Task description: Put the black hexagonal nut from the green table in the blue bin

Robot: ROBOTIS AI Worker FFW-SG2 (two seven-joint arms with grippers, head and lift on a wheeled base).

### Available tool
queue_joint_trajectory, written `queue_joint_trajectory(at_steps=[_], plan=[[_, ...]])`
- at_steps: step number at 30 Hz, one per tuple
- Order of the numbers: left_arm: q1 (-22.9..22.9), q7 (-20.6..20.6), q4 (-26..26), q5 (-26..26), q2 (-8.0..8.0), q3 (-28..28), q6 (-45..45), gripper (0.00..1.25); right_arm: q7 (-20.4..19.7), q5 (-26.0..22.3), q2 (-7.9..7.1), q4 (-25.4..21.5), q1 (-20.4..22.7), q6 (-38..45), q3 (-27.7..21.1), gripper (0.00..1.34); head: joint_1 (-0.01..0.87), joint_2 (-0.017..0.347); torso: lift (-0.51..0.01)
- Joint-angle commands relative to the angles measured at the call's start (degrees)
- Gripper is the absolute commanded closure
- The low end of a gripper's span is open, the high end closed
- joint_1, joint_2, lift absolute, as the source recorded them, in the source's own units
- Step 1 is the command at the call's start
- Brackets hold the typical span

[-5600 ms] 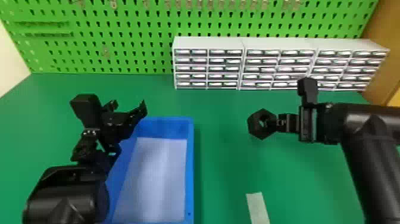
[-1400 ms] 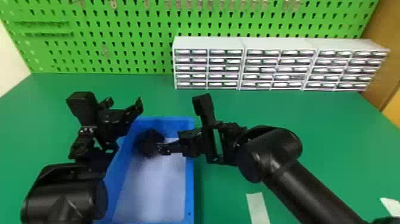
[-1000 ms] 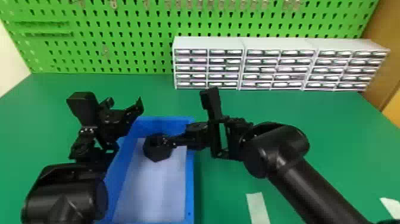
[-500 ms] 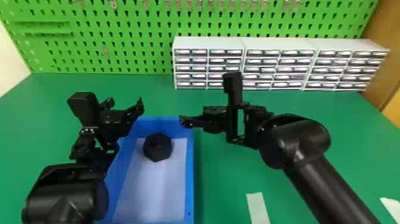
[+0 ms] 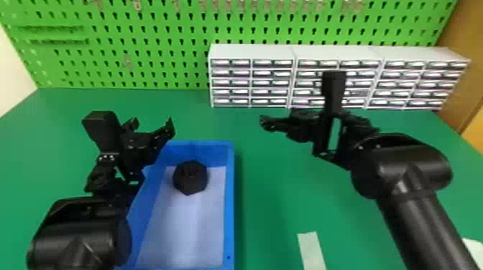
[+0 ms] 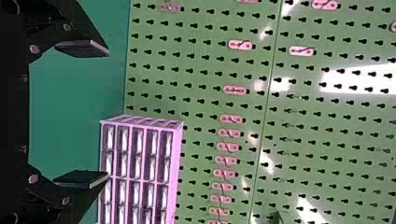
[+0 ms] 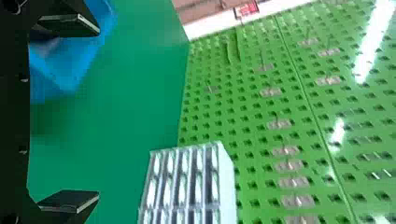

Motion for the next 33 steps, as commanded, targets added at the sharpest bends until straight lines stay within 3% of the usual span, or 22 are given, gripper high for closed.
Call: queue_joint_trajectory(at_steps=[1,15,26,33], plan=[[0.09,0.0,0.0,-0.01,-0.15,-0.13,0.0,0.33,0.0,2.29,0.11,-2.45,1.22,-0.09,-4.54,0.08,0.686,0.051,-0.097],[0.35,0.09,0.0,-0.01,-0.15,-0.22,0.0,0.33,-0.44,7.91,0.91,-7.54,4.65,-1.67,-13.86,0.07,0.686,0.051,-0.097],[0.44,0.18,0.0,-0.01,-0.15,-0.13,0.0,0.33,-4.57,11.52,2.75,-12.12,9.93,-7.73,-21.06,0.08,0.686,0.051,-0.097],[0.53,0.18,0.0,-0.01,-0.15,-0.22,0.0,0.33,-5.98,13.63,2.84,-13.17,13.71,-13.18,-23.08,0.08,0.686,0.051,-0.097]])
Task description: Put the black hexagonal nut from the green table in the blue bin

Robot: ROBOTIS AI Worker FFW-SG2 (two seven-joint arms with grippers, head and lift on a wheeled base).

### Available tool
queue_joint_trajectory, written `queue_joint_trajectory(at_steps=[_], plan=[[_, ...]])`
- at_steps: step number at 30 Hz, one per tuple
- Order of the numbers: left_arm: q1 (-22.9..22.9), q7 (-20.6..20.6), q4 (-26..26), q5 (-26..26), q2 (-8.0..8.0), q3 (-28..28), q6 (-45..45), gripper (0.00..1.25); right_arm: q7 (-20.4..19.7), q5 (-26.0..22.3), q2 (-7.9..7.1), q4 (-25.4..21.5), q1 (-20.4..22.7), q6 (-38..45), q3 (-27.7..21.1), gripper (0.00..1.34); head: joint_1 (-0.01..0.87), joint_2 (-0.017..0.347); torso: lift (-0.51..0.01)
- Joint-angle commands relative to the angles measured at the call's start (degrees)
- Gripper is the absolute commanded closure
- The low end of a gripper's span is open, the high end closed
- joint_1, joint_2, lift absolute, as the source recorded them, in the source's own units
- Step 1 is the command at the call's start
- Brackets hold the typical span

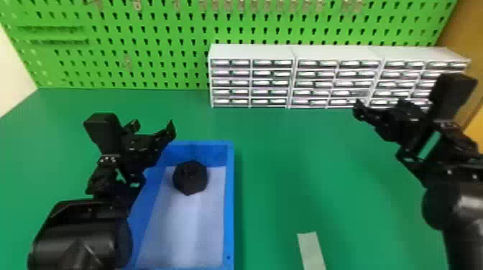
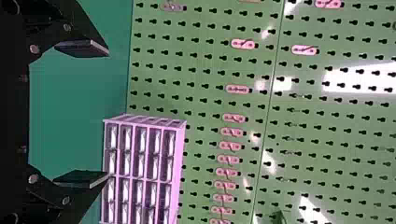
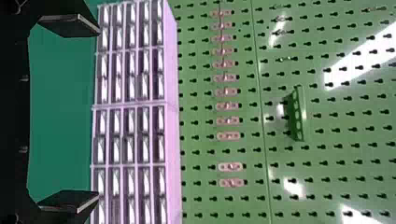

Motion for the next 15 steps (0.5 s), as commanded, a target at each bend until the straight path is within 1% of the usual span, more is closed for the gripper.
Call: queue_joint_trajectory(at_steps=[1,3,11,15], plan=[[0.05,-0.01,0.0,0.0,-0.15,-0.02,0.0,0.33,-1.17,1.87,-0.13,-0.93,2.79,-3.49,-1.02,0.08,0.686,0.051,-0.097],[0.05,-0.01,0.0,0.0,-0.15,-0.02,0.0,0.33,-1.61,3.45,-0.04,-1.46,4.03,-4.46,-1.46,0.08,0.686,0.051,-0.097],[0.05,-0.01,0.0,0.09,-0.15,-0.02,0.0,0.33,-1.7,5.39,0.23,-1.55,8.07,-8.06,-2.86,0.08,0.686,0.051,-0.097],[0.13,-0.01,0.0,0.35,-0.15,-0.02,0.0,0.33,-2.05,6.53,0.84,-2.87,10.27,-9.47,-3.21,0.08,0.686,0.051,-0.097]])
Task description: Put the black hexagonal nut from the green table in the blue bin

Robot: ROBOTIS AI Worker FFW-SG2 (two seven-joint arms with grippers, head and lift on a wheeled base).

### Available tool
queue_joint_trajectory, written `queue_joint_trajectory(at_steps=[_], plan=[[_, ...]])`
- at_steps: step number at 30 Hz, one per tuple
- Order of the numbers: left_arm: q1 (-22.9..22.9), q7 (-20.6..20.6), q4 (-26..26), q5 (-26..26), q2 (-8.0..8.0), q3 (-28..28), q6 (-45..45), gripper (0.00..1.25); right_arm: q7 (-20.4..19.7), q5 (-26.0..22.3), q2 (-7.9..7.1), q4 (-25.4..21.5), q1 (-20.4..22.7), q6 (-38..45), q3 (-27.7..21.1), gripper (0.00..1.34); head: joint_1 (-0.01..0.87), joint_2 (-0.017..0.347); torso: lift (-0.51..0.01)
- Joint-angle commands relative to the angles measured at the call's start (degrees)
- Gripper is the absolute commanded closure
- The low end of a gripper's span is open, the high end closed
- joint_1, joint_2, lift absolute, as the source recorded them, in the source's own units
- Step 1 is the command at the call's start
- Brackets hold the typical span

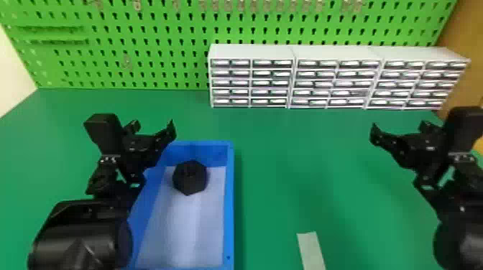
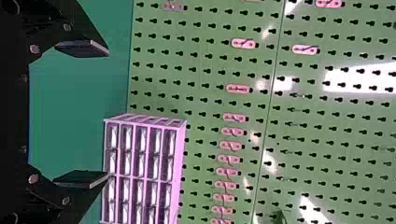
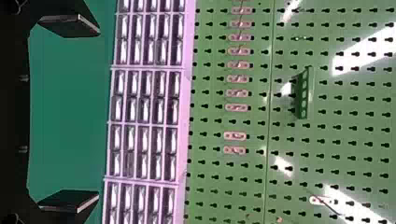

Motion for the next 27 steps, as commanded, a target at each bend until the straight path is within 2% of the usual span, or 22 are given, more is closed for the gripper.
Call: queue_joint_trajectory(at_steps=[1,10,17,27], plan=[[0.05,0.0,0.0,0.31,-0.15,-0.09,0.0,0.33,-0.38,1.02,0.72,-1.36,2.71,-1.95,-0.43,0.08,0.686,0.051,-0.097],[0.57,0.0,0.0,0.84,-0.15,-0.18,0.0,0.33,-2.05,1.02,2.83,-1.98,8.07,-6.7,-0.43,0.09,0.686,0.051,-0.097],[1.01,0.0,-0.09,0.93,-0.15,-0.27,0.0,0.33,-2.75,1.1,2.88,-2.59,10.35,-7.14,0.45,0.09,0.686,0.051,-0.097],[0.92,0.0,-0.09,1.02,-0.15,-0.62,0.0,0.33,-2.75,1.1,2.88,-2.59,9.91,-6.87,2.39,0.09,0.686,0.051,-0.097]])
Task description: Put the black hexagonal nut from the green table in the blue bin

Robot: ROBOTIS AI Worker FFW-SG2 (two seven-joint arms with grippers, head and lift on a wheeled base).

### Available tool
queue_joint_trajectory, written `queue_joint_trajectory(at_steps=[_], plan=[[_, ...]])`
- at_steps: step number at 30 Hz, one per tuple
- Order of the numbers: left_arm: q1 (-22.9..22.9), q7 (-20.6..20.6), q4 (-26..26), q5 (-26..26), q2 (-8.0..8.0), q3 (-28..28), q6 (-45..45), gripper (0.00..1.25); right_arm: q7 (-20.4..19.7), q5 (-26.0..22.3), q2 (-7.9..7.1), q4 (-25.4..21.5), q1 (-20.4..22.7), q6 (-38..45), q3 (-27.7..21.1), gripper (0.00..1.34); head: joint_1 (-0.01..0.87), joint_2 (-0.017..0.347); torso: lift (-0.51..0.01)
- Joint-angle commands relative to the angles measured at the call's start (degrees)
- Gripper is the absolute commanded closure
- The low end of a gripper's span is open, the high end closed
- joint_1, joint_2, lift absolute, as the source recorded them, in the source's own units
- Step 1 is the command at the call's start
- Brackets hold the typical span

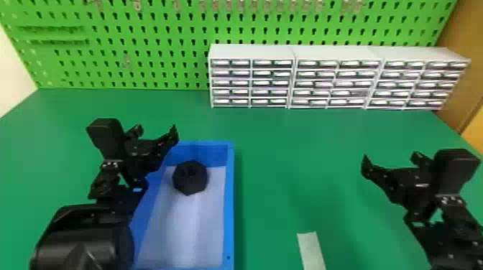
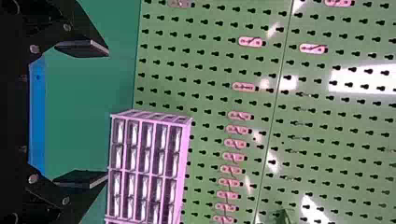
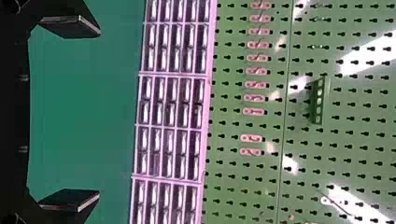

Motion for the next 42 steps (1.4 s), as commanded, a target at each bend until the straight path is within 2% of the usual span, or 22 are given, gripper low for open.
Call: queue_joint_trajectory(at_steps=[1,42], plan=[[-0.09,0.0,-0.01,0.0,-0.15,0.0,0.0,0.33,0.01,0.0,0.05,0.0,-0.43,0.26,0.67,0.09,0.686,0.051,-0.097],[-0.18,0.0,-0.01,0.0,-0.15,0.09,0.0,0.33,0.01,-0.53,-0.7,0.0,-1.05,0.78,2.17,0.09,0.686,0.051,-0.097]])
